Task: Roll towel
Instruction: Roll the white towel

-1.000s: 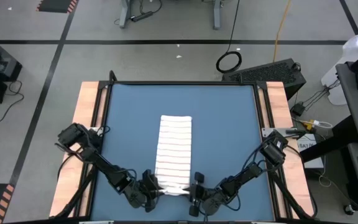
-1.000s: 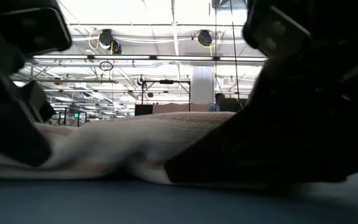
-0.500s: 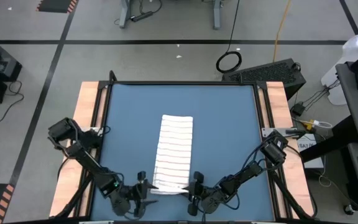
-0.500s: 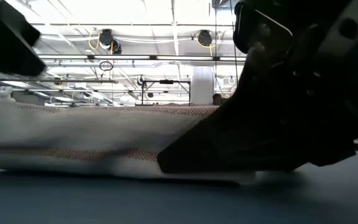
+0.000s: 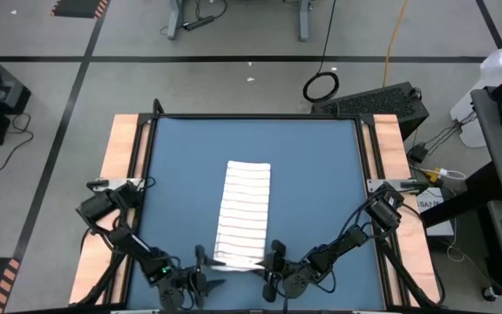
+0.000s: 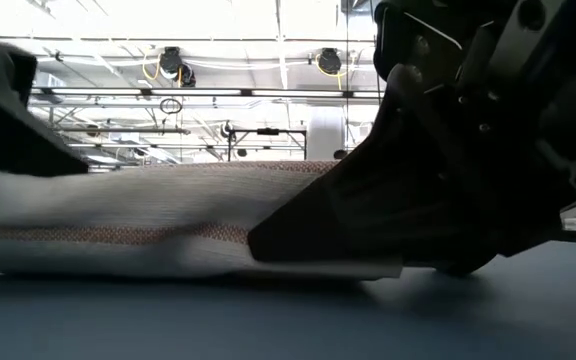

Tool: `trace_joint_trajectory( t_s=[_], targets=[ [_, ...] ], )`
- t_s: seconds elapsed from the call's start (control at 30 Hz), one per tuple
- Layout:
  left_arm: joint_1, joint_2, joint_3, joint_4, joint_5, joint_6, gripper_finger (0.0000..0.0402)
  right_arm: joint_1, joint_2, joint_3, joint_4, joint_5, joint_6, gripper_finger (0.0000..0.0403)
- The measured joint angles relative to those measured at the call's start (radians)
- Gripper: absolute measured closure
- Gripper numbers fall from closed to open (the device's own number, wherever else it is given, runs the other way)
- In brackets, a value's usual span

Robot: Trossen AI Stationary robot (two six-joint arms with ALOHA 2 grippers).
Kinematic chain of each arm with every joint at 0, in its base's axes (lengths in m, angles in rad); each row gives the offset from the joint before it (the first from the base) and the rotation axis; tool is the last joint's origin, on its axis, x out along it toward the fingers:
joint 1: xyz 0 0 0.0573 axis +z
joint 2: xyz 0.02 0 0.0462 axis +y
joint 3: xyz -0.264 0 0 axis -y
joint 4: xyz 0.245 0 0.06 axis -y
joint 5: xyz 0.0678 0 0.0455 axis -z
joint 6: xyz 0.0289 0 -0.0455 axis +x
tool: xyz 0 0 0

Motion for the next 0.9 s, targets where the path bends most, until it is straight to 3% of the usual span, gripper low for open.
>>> trace_joint_trajectory(
  t_s=[0.27, 0.47, 0.57, 0.7, 0.83, 0.9],
  targets=[
    [0.033, 0.011, 0.002, -0.080, 0.002, -0.035, 0.0141, 0.000, 0.000, 0.000, 0.003, -0.002, 0.014, 0.0376],
    [0.078, 0.007, 0.003, -0.100, 0.121, -0.047, 0.0155, 0.000, -0.001, 0.000, 0.004, -0.002, 0.021, 0.0376],
    [0.086, 0.007, 0.003, -0.099, 0.134, -0.061, 0.0190, 0.000, -0.003, 0.000, 0.003, -0.002, 0.022, 0.0376],
    [0.088, 0.010, 0.002, -0.105, 0.134, -0.114, 0.0265, 0.001, -0.003, 0.000, 0.002, -0.001, 0.022, 0.0370],
    [0.099, 0.008, 0.001, -0.116, 0.133, -0.288, 0.0355, 0.013, -0.014, 0.003, -0.024, 0.009, -0.035, 0.0336],
    [0.110, 0.004, 0.002, -0.123, 0.174, -0.392, 0.0379, 0.027, -0.034, 0.000, -0.079, 0.016, -0.077, 0.0308]
  ],
)
